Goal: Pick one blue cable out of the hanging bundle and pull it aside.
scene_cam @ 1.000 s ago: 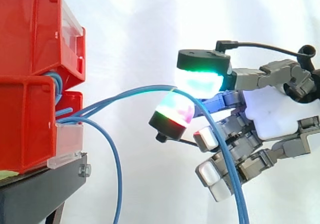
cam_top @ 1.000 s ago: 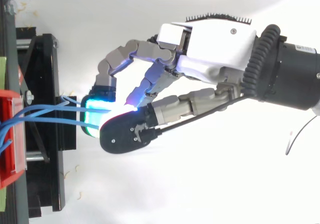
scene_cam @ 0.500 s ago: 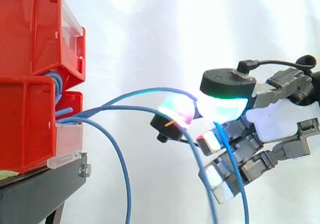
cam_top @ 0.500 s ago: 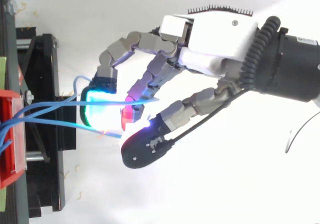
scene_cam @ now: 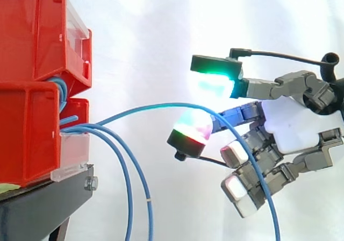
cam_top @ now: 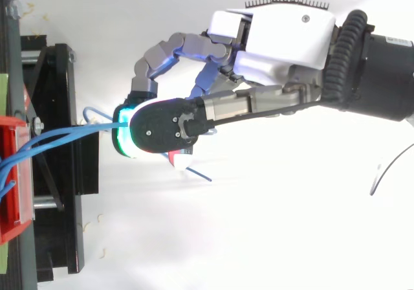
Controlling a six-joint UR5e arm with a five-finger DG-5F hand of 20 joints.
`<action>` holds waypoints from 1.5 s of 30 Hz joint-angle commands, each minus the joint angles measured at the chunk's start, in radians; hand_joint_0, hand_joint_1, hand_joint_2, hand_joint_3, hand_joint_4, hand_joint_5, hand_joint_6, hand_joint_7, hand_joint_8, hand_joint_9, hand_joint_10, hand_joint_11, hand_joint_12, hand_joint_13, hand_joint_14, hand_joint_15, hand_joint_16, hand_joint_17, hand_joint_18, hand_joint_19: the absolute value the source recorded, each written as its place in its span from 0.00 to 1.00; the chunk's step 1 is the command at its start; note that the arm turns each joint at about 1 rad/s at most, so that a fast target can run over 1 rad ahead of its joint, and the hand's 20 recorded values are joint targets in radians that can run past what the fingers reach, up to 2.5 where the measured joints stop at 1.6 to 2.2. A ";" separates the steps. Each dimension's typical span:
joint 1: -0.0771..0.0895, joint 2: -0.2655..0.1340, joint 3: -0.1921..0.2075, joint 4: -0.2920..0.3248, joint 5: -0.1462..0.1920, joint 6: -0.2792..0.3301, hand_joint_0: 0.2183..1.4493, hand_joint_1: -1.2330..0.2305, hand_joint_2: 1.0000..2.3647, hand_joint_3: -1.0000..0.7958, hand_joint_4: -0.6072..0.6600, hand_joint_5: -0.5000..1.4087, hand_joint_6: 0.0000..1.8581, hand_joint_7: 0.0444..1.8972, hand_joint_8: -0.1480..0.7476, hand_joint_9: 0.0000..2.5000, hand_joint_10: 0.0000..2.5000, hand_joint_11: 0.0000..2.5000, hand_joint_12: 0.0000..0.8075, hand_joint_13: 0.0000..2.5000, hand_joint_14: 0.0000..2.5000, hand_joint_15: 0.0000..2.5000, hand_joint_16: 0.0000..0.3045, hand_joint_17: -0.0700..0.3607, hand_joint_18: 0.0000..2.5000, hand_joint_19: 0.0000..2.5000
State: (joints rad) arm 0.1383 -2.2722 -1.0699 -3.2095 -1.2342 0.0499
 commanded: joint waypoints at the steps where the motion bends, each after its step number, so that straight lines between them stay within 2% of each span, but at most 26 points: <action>1: -0.002 0.005 0.001 -0.001 -0.002 -0.004 0.28 0.49 0.01 0.33 0.46 0.22 0.47 0.48 0.44 0.46 0.01 0.26 0.49 0.38 0.01 0.24 0.18 0.45 0.24 0.26; 4: -0.003 0.006 0.004 -0.006 -0.002 -0.004 0.29 0.44 0.01 0.38 0.47 0.22 0.47 0.48 0.47 0.47 0.01 0.26 0.52 0.38 0.01 0.23 0.20 0.48 0.26 0.25; 8: -0.008 0.006 0.008 -0.009 -0.002 -0.005 0.28 0.37 0.01 0.48 0.48 0.22 0.47 0.50 0.51 0.47 0.01 0.26 0.57 0.40 0.01 0.22 0.22 0.52 0.30 0.24; 13: -0.011 0.006 0.010 -0.010 -0.002 -0.016 0.30 0.30 0.01 0.53 0.49 0.22 0.48 0.50 0.50 0.46 0.01 0.26 0.56 0.39 0.01 0.23 0.22 0.52 0.30 0.23; 21: -0.011 0.006 0.013 -0.013 -0.001 -0.013 0.33 0.27 0.01 0.59 0.34 0.22 0.49 0.48 0.46 0.48 0.01 0.26 0.52 0.40 0.01 0.23 0.21 0.50 0.30 0.23; 25: -0.009 0.006 0.013 -0.015 0.001 -0.010 0.32 0.26 0.00 0.62 0.31 0.23 0.49 0.50 0.44 0.49 0.01 0.25 0.52 0.41 0.01 0.23 0.22 0.51 0.31 0.23; 32: -0.008 0.005 0.011 -0.015 0.002 -0.015 0.27 0.26 0.16 0.61 0.31 0.24 0.48 0.52 0.43 0.50 0.01 0.22 0.55 0.40 0.01 0.21 0.22 0.52 0.29 0.21; 38: -0.003 0.005 0.010 -0.013 0.001 -0.015 0.26 0.27 0.22 0.60 0.32 0.24 0.48 0.53 0.43 0.48 0.01 0.19 0.57 0.38 0.01 0.20 0.23 0.52 0.26 0.20; 42: 0.006 0.005 -0.041 -0.003 0.001 -0.015 0.25 0.27 0.24 0.60 0.32 0.24 0.48 0.54 0.43 0.46 0.01 0.18 0.57 0.37 0.01 0.20 0.23 0.53 0.25 0.20; 43: 0.006 0.005 -0.041 -0.003 0.001 -0.015 0.25 0.27 0.24 0.60 0.32 0.24 0.48 0.53 0.43 0.46 0.01 0.18 0.57 0.36 0.01 0.20 0.23 0.53 0.25 0.20; 44: 0.010 0.005 -0.065 0.013 0.001 -0.012 0.25 0.27 0.25 0.59 0.32 0.24 0.48 0.54 0.43 0.46 0.01 0.18 0.57 0.36 0.01 0.20 0.23 0.53 0.25 0.20; 45: 0.010 0.005 -0.073 0.020 0.001 -0.010 0.25 0.27 0.25 0.60 0.32 0.24 0.48 0.54 0.44 0.46 0.01 0.18 0.57 0.36 0.01 0.20 0.23 0.53 0.25 0.20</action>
State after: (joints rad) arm 0.1436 -2.2672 -1.1073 -3.2099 -1.2333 0.0362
